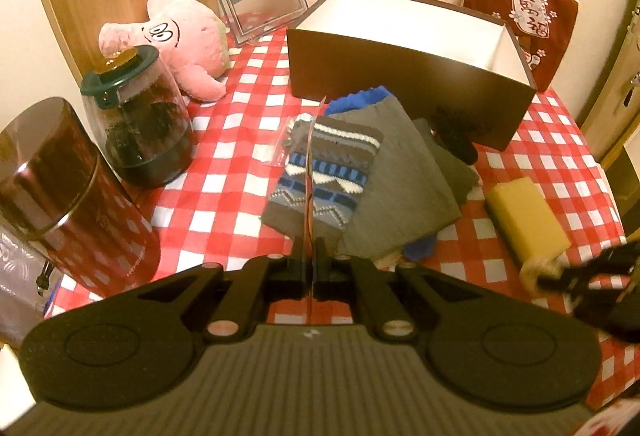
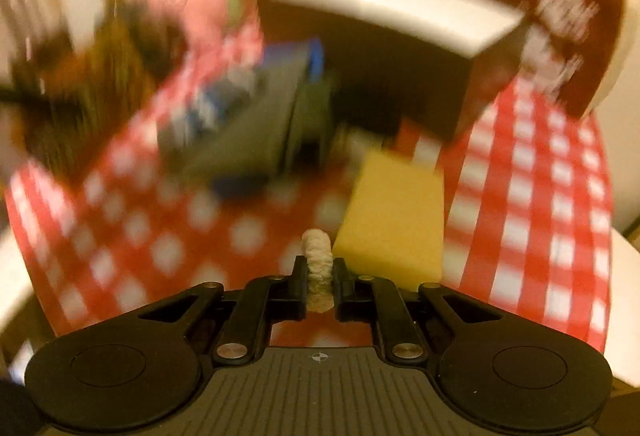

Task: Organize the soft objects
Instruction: 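Carry the hair tie and package into the brown box with both grippers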

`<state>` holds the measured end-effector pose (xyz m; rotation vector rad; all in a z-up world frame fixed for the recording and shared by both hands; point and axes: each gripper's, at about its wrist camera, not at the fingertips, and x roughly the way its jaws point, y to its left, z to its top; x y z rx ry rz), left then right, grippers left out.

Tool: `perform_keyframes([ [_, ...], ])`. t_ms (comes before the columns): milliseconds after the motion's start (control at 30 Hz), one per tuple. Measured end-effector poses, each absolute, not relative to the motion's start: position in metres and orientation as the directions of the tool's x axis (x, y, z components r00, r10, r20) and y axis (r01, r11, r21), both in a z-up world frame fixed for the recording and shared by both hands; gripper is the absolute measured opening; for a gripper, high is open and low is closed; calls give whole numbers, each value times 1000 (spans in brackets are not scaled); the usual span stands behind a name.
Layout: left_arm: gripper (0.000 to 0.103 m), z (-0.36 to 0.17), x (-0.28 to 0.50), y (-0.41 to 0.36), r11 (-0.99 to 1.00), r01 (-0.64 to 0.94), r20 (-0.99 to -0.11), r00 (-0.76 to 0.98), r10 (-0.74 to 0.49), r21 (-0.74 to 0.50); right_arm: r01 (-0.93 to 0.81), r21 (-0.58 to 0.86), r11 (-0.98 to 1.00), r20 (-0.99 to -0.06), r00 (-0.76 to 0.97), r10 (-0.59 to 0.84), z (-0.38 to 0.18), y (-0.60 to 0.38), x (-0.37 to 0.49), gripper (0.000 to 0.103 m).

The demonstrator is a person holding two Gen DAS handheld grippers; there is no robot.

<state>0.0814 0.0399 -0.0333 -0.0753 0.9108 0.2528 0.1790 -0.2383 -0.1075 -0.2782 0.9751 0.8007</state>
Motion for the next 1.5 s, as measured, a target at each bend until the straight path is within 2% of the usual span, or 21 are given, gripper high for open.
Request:
perform_keyframes([
  [167, 2, -38, 70, 31, 965, -256, -801, 567, 191, 49, -786, 200, 586, -813, 201, 547, -116, -240, 148, 12],
  [300, 2, -35, 62, 27, 963, -263, -798, 570, 196, 48, -848, 164, 504, -806, 180, 563, -117, -236, 128, 12],
  [767, 2, -22, 65, 20, 973, -224, -771, 611, 180, 49, -729, 230, 645, -729, 311, 610, -66, -255, 161, 12],
  [1167, 2, 14, 132, 37, 998, -51, -687, 725, 51, 21, -623, 245, 743, -676, 439, 592, -26, -242, 200, 12],
  [1500, 2, 50, 218, 55, 998, 59, -593, 804, -47, 1, -531, 236, 814, -618, 565, 547, 9, -232, 275, 12],
])
